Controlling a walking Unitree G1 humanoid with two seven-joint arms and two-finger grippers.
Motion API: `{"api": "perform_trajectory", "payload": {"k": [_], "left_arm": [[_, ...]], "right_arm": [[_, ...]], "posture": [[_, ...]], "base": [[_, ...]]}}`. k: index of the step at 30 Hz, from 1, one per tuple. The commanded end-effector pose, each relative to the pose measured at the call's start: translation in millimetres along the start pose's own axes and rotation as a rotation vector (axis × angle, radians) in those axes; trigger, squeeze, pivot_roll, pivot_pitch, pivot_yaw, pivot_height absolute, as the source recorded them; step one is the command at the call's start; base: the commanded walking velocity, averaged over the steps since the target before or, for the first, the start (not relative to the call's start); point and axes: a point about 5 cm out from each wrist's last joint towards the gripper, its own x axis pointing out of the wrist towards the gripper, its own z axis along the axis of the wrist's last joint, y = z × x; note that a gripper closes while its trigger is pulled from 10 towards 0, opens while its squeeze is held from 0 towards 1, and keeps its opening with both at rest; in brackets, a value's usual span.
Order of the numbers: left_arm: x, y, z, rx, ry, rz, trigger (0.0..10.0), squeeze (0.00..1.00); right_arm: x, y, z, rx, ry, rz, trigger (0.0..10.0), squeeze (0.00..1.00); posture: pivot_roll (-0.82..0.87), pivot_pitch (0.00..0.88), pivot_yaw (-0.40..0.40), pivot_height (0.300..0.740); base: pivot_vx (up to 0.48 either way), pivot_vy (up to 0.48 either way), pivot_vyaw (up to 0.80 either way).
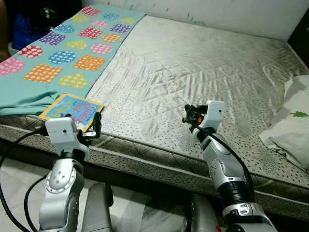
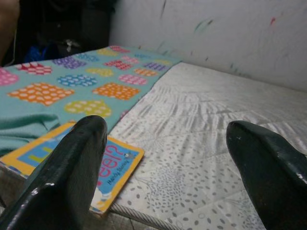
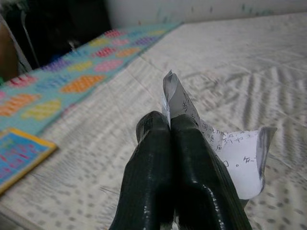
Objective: Clean up the room
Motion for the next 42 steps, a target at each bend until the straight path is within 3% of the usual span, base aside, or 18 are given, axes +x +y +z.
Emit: {"api": "perform_trajectory", "payload": {"k": [1, 16, 21, 36, 42], "left_arm": [[2.3, 1.7, 1.3, 0.001, -0.011, 0.004, 10.0, 0.00], [6.4, 1.4, -5.5, -0.010, -0.026, 0.027, 10.0, 0.00], [10.1, -0.2, -5.3, -0.007, -0.028, 0.010, 10.0, 0.00], [-0.2, -1.3, -16.2, -0.003, 0.014, 0.001, 10.0, 0.00], [-1.5, 2.0, -28.3, 0.008, 0.040, 0.002, 10.0, 0.00]], "right_arm": [[0.2, 3.0, 10.2, 0.021, -0.031, 0.021, 10.0, 0.00], [1.4, 7.9, 23.7, 0.024, -0.046, 0.042, 10.0, 0.00], [-2.8, 8.0, 16.1, 0.015, -0.014, 0.045, 10.0, 0.00], [-10.0, 8.1, 0.8, 0.020, 0.033, 0.029, 10.0, 0.00], [-12.7, 5.7, -6.9, 0.015, 0.040, 0.015, 10.0, 0.00]], "posture": [[0.01, 0.000, -0.088, 0.535], [-0.01, 0.000, -0.101, 0.622], [0.00, 0.000, -0.103, 0.661], [0.02, 0.000, -0.096, 0.740], [0.01, 0.000, -0.083, 0.740]], "base": [[0.000, 0.000, 0.00], [0.000, 0.000, 0.00], [0.000, 0.000, 0.00], [0.000, 0.000, 0.00], [0.000, 0.000, 0.00]]}}
